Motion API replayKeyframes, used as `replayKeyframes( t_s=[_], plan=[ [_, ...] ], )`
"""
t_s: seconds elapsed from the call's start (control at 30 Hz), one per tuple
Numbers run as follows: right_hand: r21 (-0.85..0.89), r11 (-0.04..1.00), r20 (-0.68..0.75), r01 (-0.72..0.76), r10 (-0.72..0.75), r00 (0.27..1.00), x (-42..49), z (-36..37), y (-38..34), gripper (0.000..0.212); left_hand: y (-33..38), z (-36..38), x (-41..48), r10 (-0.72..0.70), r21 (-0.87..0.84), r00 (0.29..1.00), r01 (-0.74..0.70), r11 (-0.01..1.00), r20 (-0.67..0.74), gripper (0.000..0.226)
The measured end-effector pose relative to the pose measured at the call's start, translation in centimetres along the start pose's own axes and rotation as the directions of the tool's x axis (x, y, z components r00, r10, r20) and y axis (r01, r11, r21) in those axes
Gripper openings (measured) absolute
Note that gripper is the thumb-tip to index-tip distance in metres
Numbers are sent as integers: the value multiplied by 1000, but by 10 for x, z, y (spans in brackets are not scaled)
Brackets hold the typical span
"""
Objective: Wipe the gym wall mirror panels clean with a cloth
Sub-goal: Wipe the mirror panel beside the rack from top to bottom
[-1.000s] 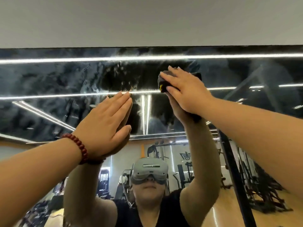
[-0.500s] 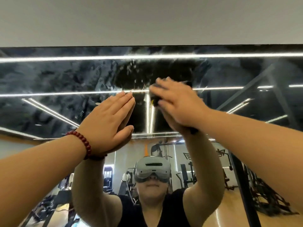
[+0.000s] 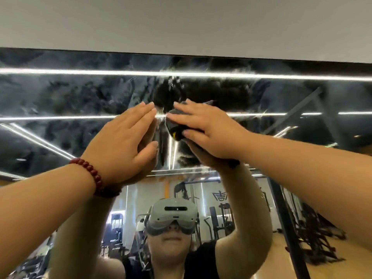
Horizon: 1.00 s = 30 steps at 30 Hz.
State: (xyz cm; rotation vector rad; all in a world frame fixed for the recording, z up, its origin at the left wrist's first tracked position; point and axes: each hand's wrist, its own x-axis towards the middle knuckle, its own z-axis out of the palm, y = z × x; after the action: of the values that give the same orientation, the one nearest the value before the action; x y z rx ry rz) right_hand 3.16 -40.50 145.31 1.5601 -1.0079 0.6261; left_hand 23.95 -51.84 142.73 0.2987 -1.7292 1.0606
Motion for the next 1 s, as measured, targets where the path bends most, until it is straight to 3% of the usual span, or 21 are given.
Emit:
replayKeyframes(
  t_s=[0.07, 0.13, 0.23, 0.3, 0.37, 0.47, 0.53, 0.6, 0.67, 0.73, 0.8, 0.83, 0.9, 1.0],
  plan=[
    [-9, 990, 46, 142, -142, 989, -23, 9, -13, 50, -1, 2, -1, -16, 0, 1000, 16, 1000, -22, 75],
    [18, 991, 67, 135, -136, 988, -27, 4, -5, 51, -1, 2, 0, -25, 0, 999, 25, 1000, -37, 74],
    [80, 989, 13, -128, 127, 992, 3, -14, 23, 50, 0, 3, 0, -33, 1, 998, 33, 999, -51, 73],
    [124, 943, -58, -307, 316, 947, 30, -26, 38, 49, 0, 4, 1, -47, 7, 996, 48, 999, -71, 73],
    [109, 937, -79, -331, 340, 937, 46, -23, 32, 49, -1, 4, 1, -66, -5, 994, 66, 998, -83, 74],
    [85, 994, 7, -75, 75, 997, 28, -5, -7, 50, -4, 5, 1, -57, -19, 992, 55, 998, -109, 71],
    [42, 987, 16, 152, -153, 988, -6, 14, -28, 49, -3, 5, 0, -45, -38, 988, 40, 998, -148, 66],
    [44, 972, 71, 233, -235, 969, -26, 15, -26, 48, -1, 4, -3, -50, -63, 987, 41, 997, -153, 64],
    [72, 985, 79, 157, -163, 984, -16, 6, -13, 49, 1, 3, -3, -48, -71, 987, 37, 997, -155, 64],
    [108, 992, -7, -61, 63, 998, 13, -4, 6, 50, 1, 2, -3, -29, -55, 989, 22, 998, -145, 63],
    [140, 957, -98, -254, 269, 958, 37, -11, 20, 49, 1, 3, -4, -15, -25, 991, 12, 1000, -136, 62],
    [125, 955, -126, -270, 285, 950, 39, -9, 19, 48, 1, 4, -4, -10, -10, 991, 9, 1000, -133, 62],
    [58, 985, -114, -162, 168, 979, 20, 1, 6, 48, 1, 3, -3, 9, 15, 992, -8, 1000, -122, 60],
    [-6, 990, 34, 140, -140, 990, -48, 20, -29, 46, 3, 1, -5, 96, 49, 992, -92, 995, -81, 57]
  ],
)
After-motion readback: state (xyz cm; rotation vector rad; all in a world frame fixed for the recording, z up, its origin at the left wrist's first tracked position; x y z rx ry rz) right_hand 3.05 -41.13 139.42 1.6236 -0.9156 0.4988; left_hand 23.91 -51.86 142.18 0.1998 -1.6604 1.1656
